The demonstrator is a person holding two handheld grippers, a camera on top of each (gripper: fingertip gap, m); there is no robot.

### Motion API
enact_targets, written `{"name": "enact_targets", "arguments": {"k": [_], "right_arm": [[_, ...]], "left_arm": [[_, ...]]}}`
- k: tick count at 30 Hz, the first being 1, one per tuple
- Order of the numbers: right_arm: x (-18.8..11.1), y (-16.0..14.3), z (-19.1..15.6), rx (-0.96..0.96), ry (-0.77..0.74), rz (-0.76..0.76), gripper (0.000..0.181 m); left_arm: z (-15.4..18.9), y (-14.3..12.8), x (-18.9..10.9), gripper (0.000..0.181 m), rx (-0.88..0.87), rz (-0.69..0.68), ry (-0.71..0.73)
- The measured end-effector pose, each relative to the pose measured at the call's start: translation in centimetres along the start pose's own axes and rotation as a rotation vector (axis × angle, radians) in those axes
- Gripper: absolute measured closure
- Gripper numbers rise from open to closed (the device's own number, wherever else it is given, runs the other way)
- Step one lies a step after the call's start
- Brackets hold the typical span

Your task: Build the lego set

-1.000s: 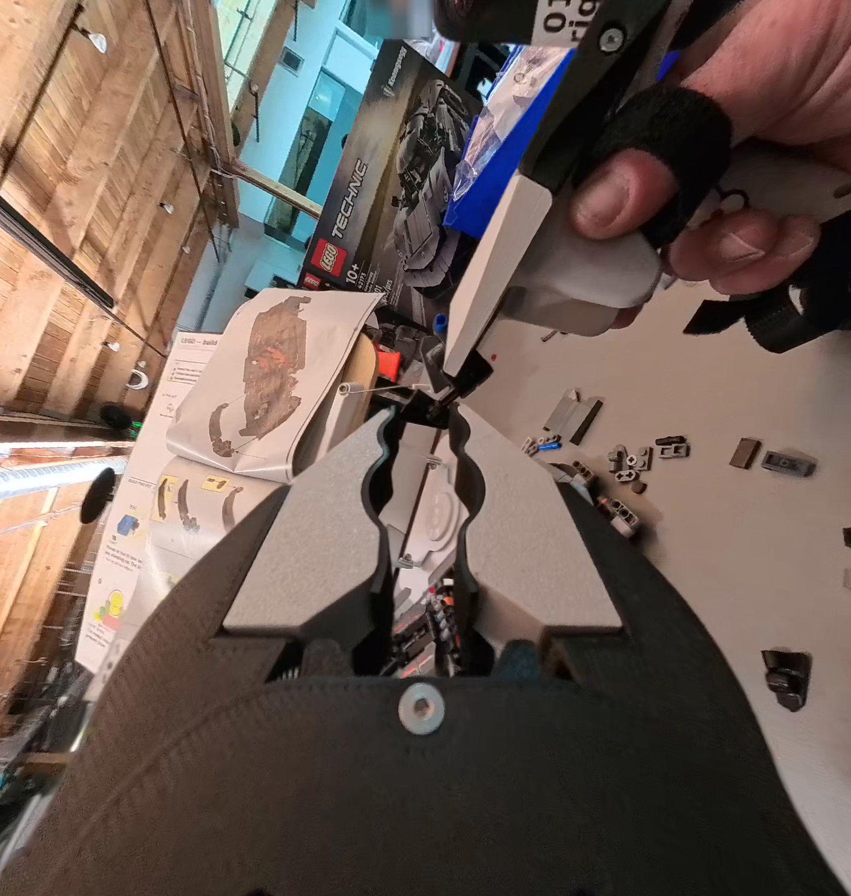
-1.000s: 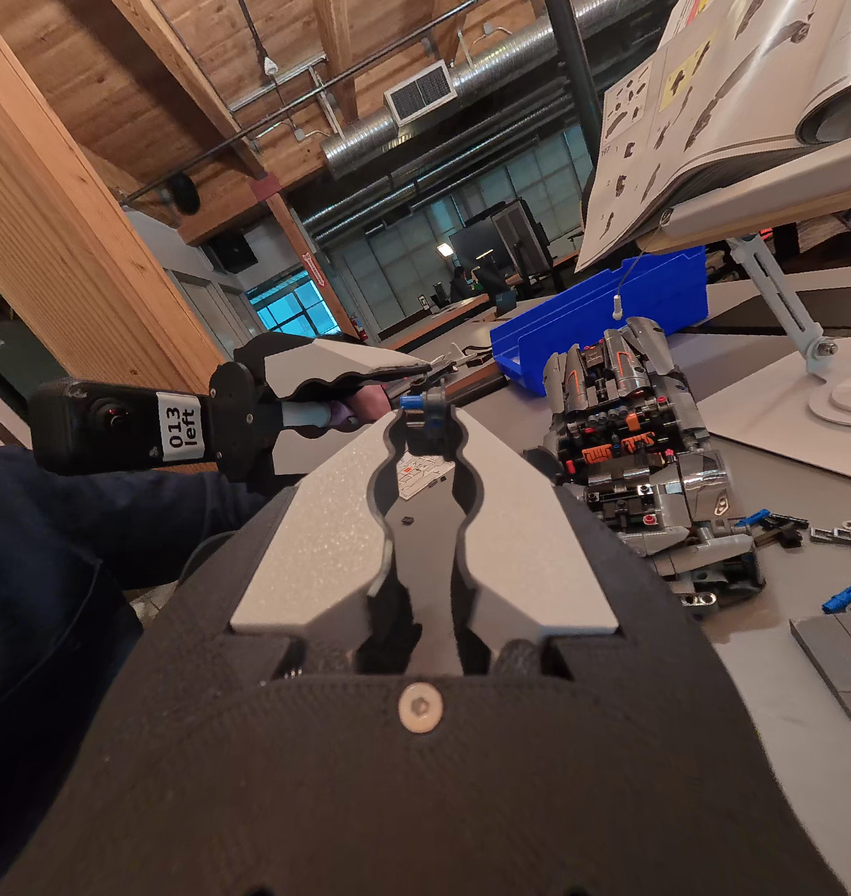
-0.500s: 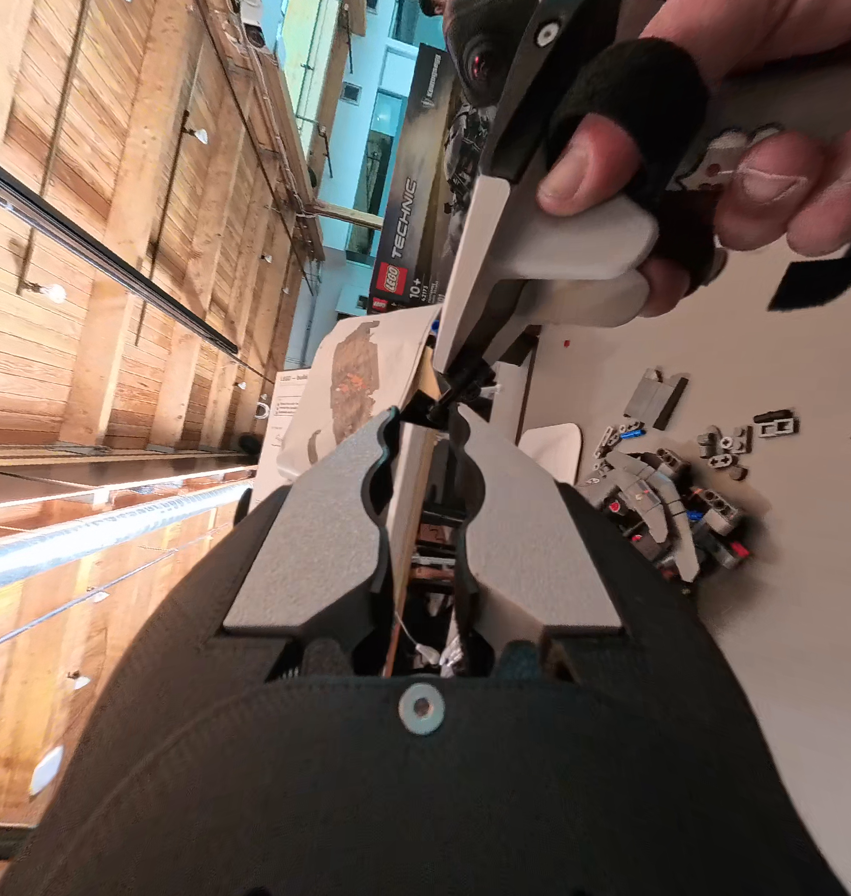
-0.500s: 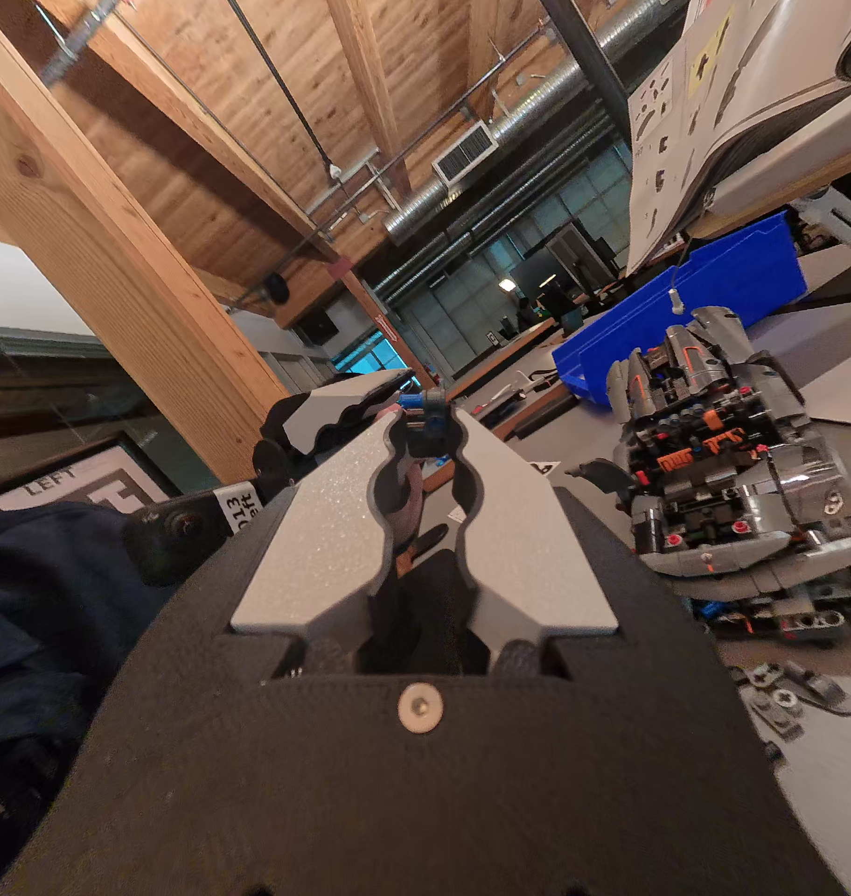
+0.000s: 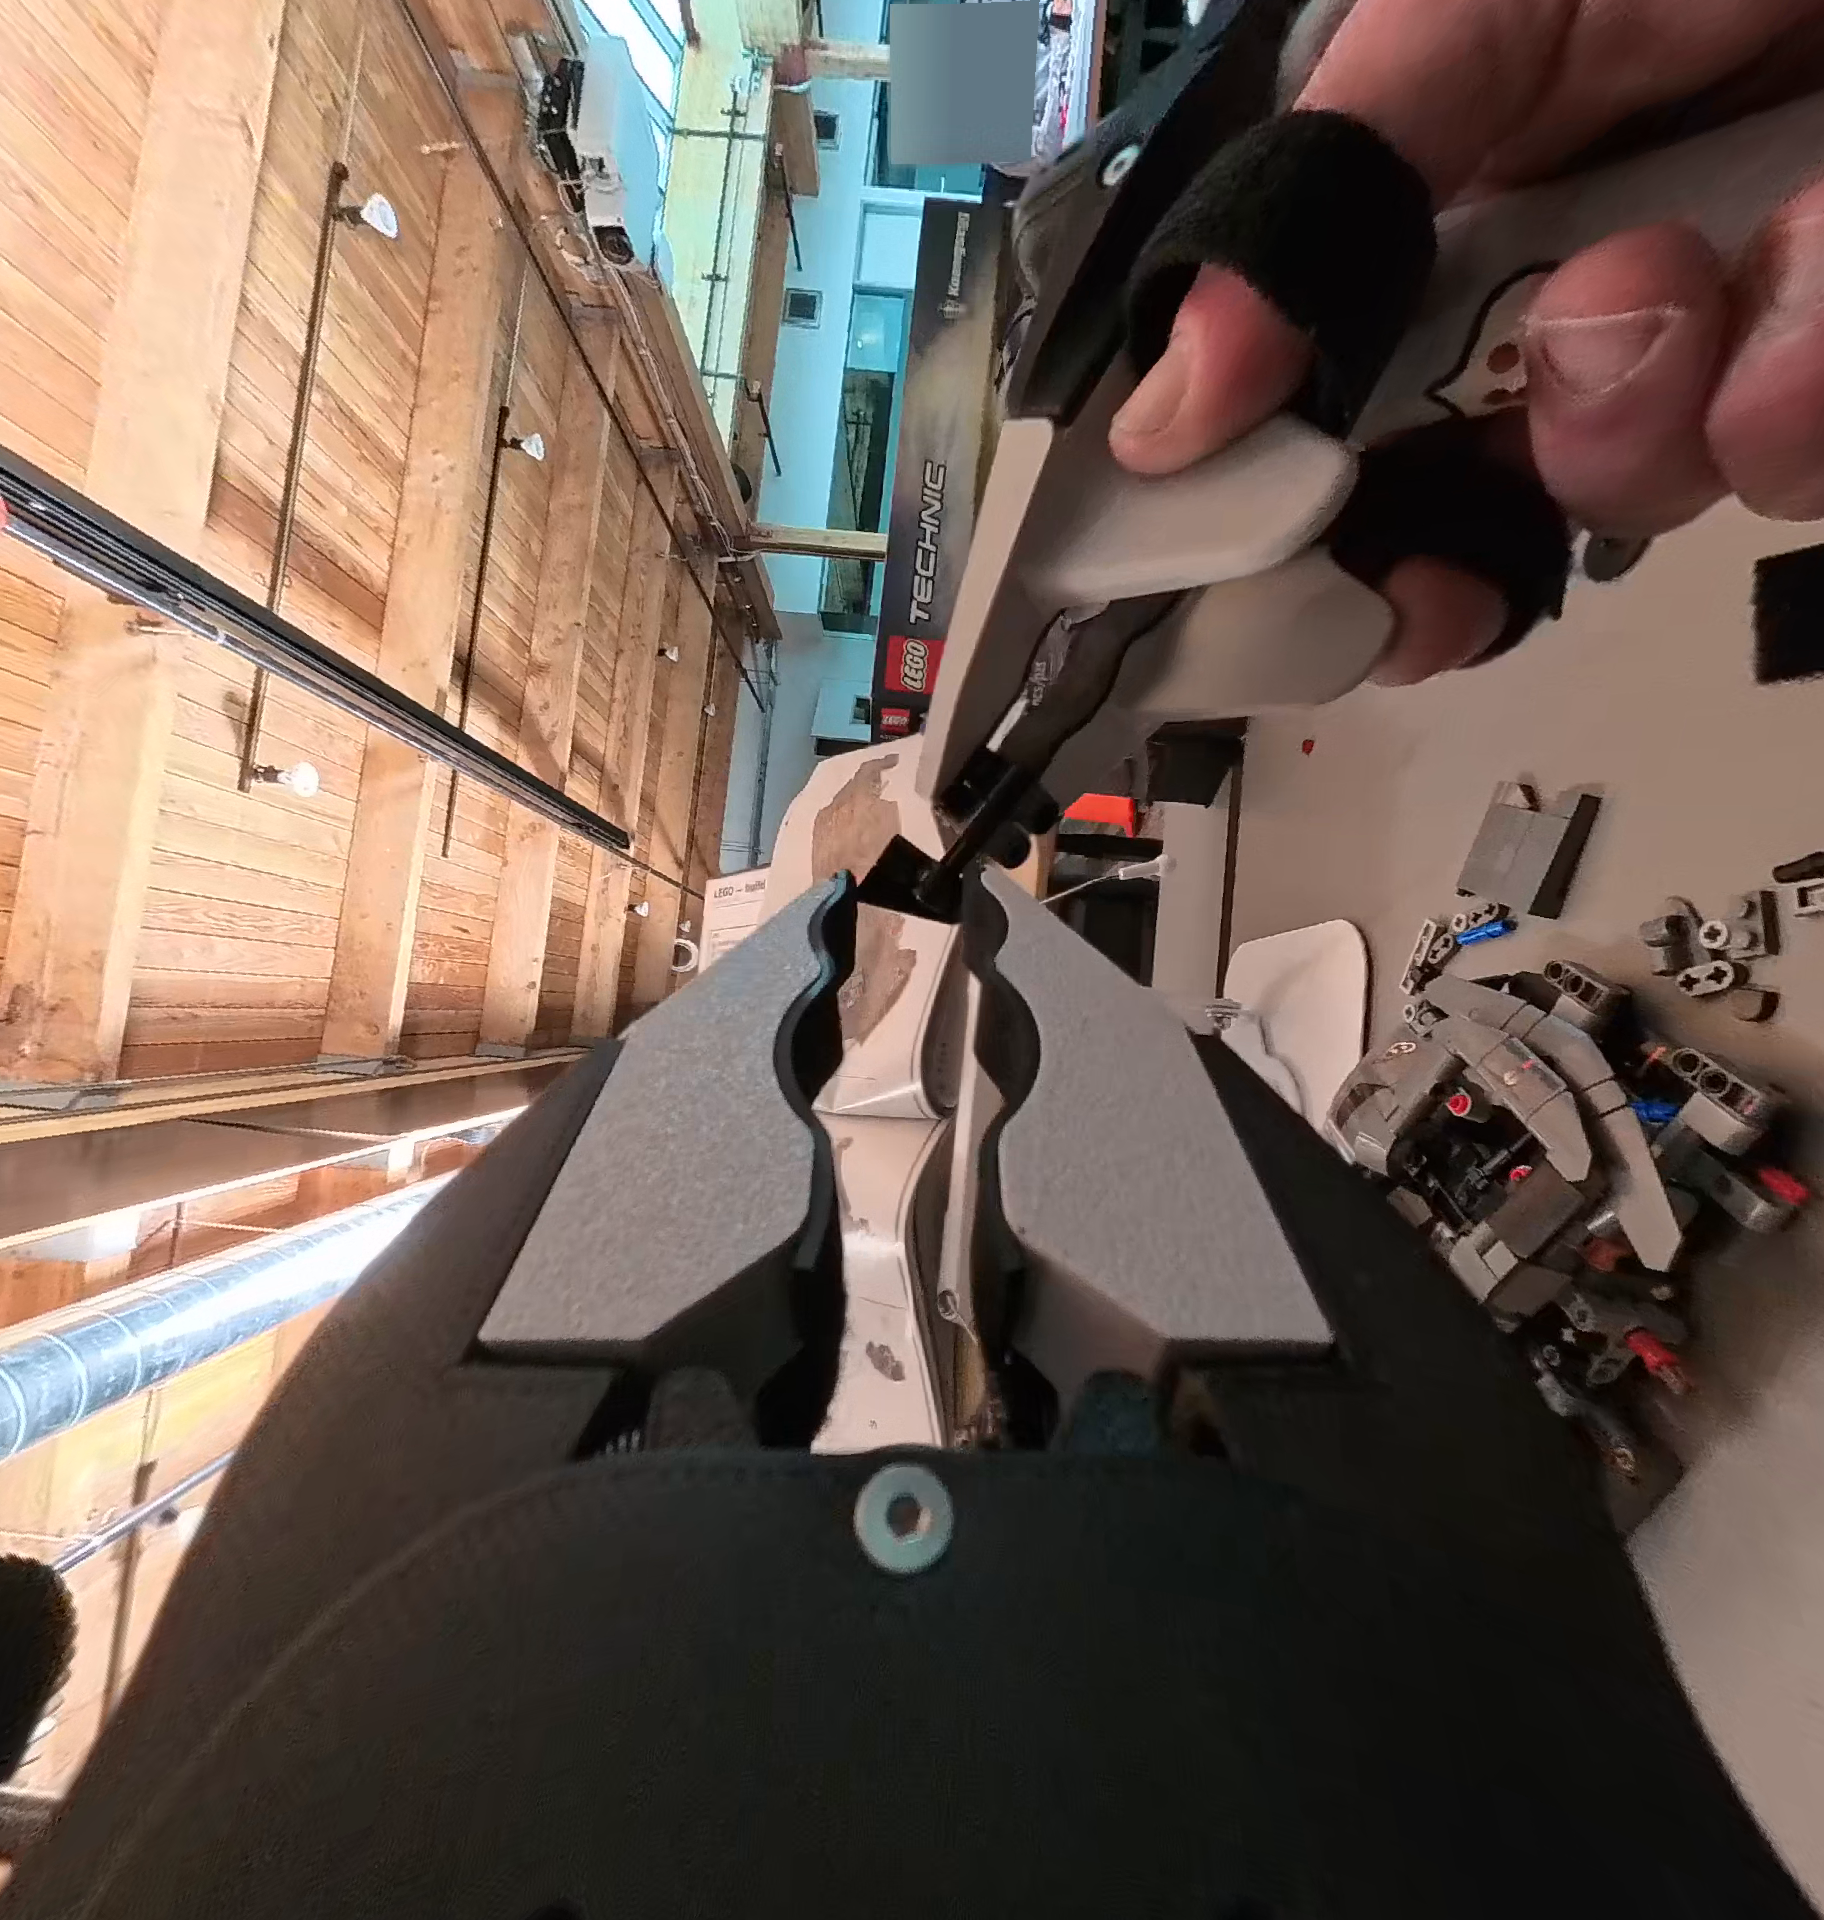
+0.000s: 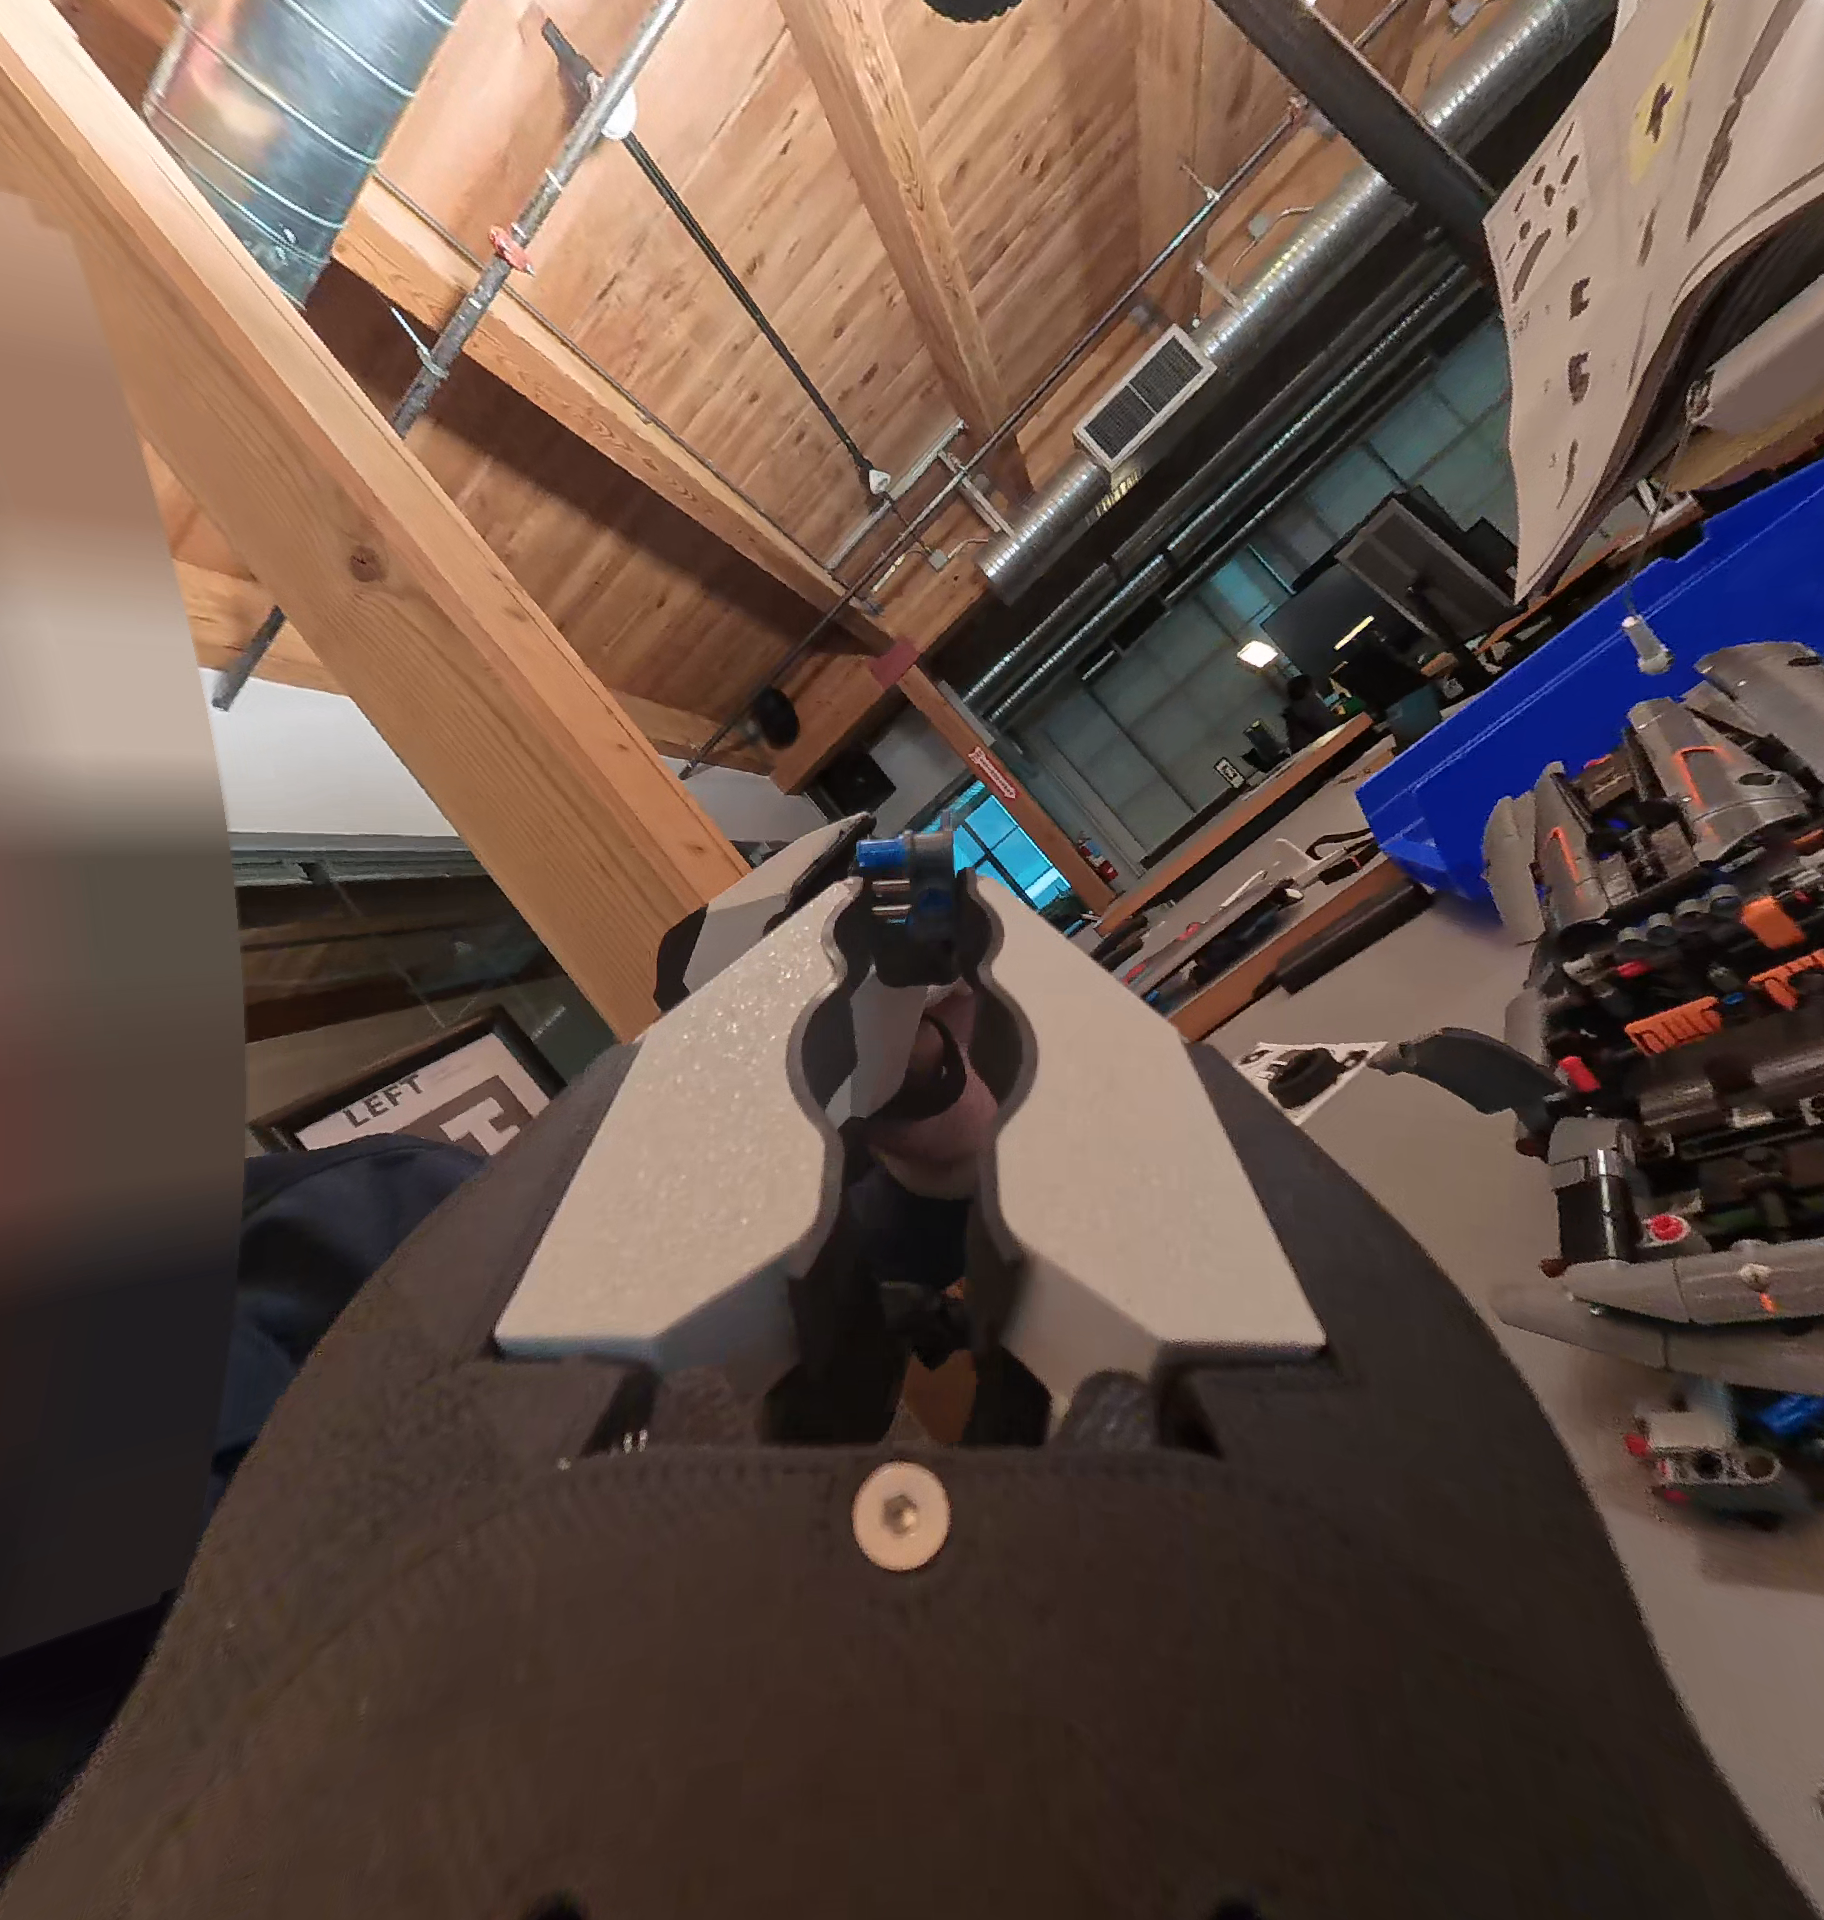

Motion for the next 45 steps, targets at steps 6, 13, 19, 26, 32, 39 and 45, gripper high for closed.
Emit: {"name": "enact_targets", "arguments": {"k": [6,13,19,26,32,39,45], "right_arm": [[0.0,0.3,-0.3,0.021,0.023,0.041,0.167],[-0.1,0.6,-0.4,-0.022,0.002,0.078,0.167],[-0.3,0.8,-0.4,-0.049,-0.012,0.1,0.167],[-0.5,1.0,-0.5,-0.063,-0.02,0.14,0.169],[-0.7,1.3,-0.3,-0.071,-0.027,0.16,0.168],[-1.0,1.9,-0.8,-0.087,0.006,0.192,0.168],[-1.2,2.2,-1.1,-0.174,-0.026,0.186,0.168]], "left_arm": [[-0.3,0.4,0.2,0.165,0.064,-0.005,0.028],[-0.5,0.3,0.7,0.164,0.033,-0.024,0.03],[-0.4,0.5,1.0,0.165,0.037,-0.033,0.037],[-0.3,0.7,1.4,0.165,0.027,-0.053,0.044],[-0.2,0.7,1.8,0.164,-0.022,-0.051,0.04],[-0.3,1.0,2.0,0.15,-0.062,-0.022,0.007],[-0.9,0.1,1.7,0.14,-0.327,-0.018,-0.071]]}}
Point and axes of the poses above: each gripper's, where its closed fingertips meet, x out along the fingers, y out of its top, z = x × y across the jaws, the point moved 4 cm from there along -x, back along the fingers, and after that the axes turned 5 degrees about z, right-handed, at the moved point
